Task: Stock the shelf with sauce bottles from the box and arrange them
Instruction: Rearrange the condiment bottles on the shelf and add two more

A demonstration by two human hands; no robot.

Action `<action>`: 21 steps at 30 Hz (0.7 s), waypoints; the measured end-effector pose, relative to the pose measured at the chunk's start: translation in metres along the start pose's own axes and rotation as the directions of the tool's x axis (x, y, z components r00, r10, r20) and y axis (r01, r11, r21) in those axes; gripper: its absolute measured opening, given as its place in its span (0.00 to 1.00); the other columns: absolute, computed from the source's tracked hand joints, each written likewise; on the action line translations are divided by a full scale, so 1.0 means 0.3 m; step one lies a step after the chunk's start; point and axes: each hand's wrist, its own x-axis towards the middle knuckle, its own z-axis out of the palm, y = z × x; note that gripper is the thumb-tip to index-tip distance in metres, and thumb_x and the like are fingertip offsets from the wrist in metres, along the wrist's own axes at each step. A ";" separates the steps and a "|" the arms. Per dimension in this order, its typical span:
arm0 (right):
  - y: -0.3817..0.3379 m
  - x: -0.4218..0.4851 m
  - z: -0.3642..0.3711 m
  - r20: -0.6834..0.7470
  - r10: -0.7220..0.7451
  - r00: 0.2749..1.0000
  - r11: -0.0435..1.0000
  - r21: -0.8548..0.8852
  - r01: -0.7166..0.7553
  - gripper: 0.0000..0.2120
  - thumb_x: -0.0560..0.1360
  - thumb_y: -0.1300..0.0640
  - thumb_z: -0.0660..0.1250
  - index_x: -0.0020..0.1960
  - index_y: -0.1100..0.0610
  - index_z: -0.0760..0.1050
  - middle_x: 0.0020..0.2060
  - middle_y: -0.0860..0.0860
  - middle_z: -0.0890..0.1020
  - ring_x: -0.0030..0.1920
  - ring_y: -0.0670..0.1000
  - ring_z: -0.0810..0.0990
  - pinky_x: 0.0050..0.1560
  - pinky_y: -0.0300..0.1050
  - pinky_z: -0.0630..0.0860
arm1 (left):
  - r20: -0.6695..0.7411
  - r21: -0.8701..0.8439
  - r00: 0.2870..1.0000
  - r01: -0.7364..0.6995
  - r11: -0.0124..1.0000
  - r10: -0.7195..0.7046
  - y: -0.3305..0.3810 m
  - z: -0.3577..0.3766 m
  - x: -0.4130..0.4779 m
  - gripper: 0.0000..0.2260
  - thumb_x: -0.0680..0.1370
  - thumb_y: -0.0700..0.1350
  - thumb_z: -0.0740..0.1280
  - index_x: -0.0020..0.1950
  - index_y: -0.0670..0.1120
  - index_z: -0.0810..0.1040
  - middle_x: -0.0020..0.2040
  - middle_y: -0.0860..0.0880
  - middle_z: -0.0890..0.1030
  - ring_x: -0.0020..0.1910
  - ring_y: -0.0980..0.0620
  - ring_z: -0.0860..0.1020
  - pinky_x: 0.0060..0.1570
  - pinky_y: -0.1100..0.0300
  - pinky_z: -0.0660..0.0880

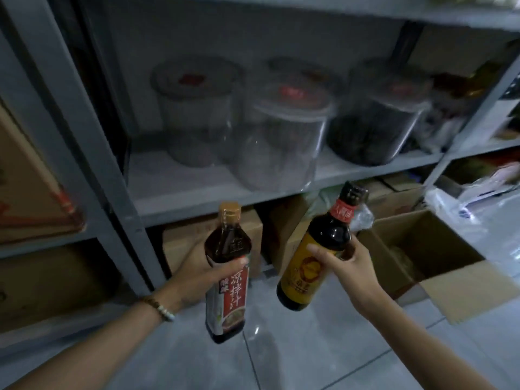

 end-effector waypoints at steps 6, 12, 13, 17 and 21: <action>-0.798 0.019 -0.134 -0.092 -0.114 0.989 0.986 0.107 0.124 0.22 0.59 0.49 0.77 0.51 0.50 0.77 0.46 0.52 0.85 0.48 0.51 0.85 0.46 0.47 0.82 | -0.037 -0.154 0.997 -0.068 0.986 0.063 0.766 0.030 0.038 0.26 0.58 0.48 0.80 0.53 0.48 0.76 0.44 0.47 0.85 0.42 0.50 0.84 0.38 0.61 0.78; -1.509 0.009 -0.258 -0.115 -0.191 0.975 0.964 0.167 0.208 0.18 0.63 0.48 0.77 0.50 0.50 0.77 0.42 0.51 0.85 0.44 0.52 0.85 0.41 0.44 0.79 | -0.047 -0.144 0.988 -0.154 0.978 0.148 1.514 0.049 0.009 0.24 0.60 0.54 0.77 0.53 0.51 0.77 0.44 0.48 0.85 0.42 0.50 0.84 0.40 0.59 0.78; -1.615 0.010 -0.275 -0.115 -0.203 0.972 0.961 0.166 0.220 0.18 0.62 0.47 0.77 0.49 0.50 0.77 0.43 0.52 0.86 0.45 0.53 0.85 0.44 0.47 0.79 | -0.064 -0.139 0.984 -0.171 0.975 0.164 1.628 0.053 0.007 0.24 0.60 0.55 0.77 0.53 0.50 0.77 0.43 0.47 0.85 0.41 0.49 0.84 0.39 0.59 0.78; -1.954 0.002 -0.324 -0.113 -0.263 0.958 0.942 0.187 0.280 0.19 0.61 0.46 0.77 0.49 0.50 0.78 0.43 0.52 0.85 0.45 0.55 0.85 0.45 0.50 0.80 | -0.145 -0.161 0.969 -0.223 0.962 0.200 1.999 0.062 -0.010 0.19 0.63 0.54 0.73 0.49 0.46 0.78 0.39 0.46 0.85 0.37 0.48 0.83 0.39 0.56 0.79; -2.177 -0.007 -0.352 -0.072 -0.302 0.951 0.928 0.207 0.311 0.21 0.58 0.44 0.73 0.48 0.50 0.77 0.42 0.51 0.86 0.45 0.54 0.85 0.45 0.49 0.80 | -0.207 -0.171 0.951 -0.267 0.948 0.231 2.243 0.072 -0.031 0.25 0.60 0.58 0.73 0.48 0.42 0.78 0.36 0.45 0.84 0.34 0.48 0.82 0.39 0.56 0.80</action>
